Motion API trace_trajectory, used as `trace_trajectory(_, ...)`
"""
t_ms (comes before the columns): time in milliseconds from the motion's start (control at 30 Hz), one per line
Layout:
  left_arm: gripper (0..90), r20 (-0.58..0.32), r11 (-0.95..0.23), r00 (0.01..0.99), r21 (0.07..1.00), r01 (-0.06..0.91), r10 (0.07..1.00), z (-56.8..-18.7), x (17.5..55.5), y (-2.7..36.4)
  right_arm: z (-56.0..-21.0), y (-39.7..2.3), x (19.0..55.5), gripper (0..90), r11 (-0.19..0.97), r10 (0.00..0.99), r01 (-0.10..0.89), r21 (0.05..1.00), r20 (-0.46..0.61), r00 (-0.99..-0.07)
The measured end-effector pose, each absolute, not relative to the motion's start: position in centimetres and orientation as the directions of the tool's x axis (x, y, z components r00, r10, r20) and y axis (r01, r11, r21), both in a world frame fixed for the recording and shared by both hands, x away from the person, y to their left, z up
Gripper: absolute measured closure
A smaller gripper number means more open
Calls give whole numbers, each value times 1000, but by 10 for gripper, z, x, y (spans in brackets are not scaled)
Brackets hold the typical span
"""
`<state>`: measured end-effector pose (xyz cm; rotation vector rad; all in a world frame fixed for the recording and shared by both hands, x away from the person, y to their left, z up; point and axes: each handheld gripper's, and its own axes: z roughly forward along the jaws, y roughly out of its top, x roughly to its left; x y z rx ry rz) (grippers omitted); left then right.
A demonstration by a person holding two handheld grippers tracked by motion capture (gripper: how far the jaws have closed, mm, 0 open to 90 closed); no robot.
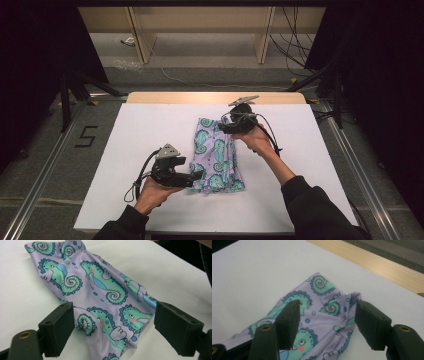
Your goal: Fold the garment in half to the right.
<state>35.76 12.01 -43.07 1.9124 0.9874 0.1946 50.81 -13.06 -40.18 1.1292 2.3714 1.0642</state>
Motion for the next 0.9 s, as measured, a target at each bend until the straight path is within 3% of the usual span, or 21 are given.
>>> trace_trajectory(900, 155, -280, -177, 673, 832, 525, 685, -431, 350, 125, -387, -160, 444, 336, 309, 737, 478, 822, 110, -667)
